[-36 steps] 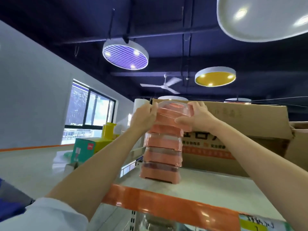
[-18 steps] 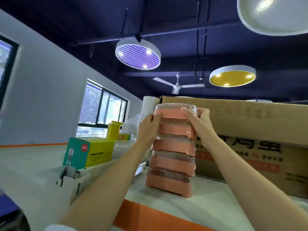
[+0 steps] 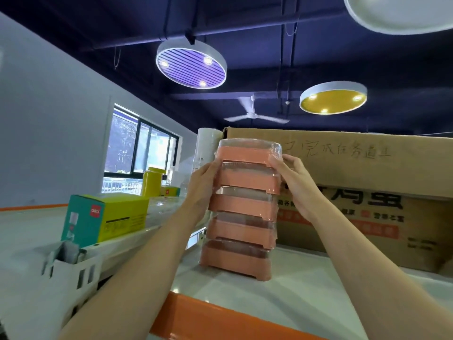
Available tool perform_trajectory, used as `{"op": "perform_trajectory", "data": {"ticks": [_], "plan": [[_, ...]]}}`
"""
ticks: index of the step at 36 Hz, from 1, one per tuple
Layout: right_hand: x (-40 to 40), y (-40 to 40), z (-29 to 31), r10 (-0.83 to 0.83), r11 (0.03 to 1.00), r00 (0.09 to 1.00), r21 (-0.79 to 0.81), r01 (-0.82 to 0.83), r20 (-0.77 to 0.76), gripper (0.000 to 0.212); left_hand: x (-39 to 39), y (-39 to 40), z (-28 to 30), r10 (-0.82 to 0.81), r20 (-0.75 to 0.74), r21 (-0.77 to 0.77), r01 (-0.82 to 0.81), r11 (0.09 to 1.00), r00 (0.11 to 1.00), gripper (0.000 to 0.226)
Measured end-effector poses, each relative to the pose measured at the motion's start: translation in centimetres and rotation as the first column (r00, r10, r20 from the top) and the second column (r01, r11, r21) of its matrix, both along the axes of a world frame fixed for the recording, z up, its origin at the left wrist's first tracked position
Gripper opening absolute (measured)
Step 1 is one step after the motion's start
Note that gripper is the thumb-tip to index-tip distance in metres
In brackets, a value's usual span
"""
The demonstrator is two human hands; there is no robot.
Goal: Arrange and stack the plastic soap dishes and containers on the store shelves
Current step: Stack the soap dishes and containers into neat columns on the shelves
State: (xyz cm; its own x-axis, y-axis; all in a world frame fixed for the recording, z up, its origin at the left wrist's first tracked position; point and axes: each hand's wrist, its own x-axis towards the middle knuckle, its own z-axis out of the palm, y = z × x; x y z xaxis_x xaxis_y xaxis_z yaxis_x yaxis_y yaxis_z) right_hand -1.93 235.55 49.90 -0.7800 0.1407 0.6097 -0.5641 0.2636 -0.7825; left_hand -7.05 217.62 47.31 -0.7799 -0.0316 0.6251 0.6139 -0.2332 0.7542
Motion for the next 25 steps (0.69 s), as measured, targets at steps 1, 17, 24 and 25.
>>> {"op": "perform_trajectory", "data": {"ticks": [1,17,24,25], "plan": [[-0.05,-0.02,-0.02,-0.003,1.000,1.000,-0.004,0.003,0.004,0.086,-0.03,-0.03,-0.03,0.005,-0.002,0.001,-0.005,1.000,1.000,0.038],[-0.05,0.06,-0.08,-0.048,0.996,0.999,0.069,0.049,-0.003,0.104,-0.21,-0.07,-0.54,0.165,-0.103,-0.099,-0.175,0.980,0.981,0.036],[0.07,0.09,0.00,-0.071,0.990,0.997,0.123,0.068,0.021,0.061,-0.01,-0.10,-0.44,0.224,-0.133,-0.154,-0.243,0.958,0.965,0.041],[0.08,0.12,-0.04,-0.079,0.990,0.997,0.119,0.075,0.023,0.062,0.01,-0.13,-0.43,0.226,-0.136,-0.150,-0.245,0.958,0.965,0.041]]}}
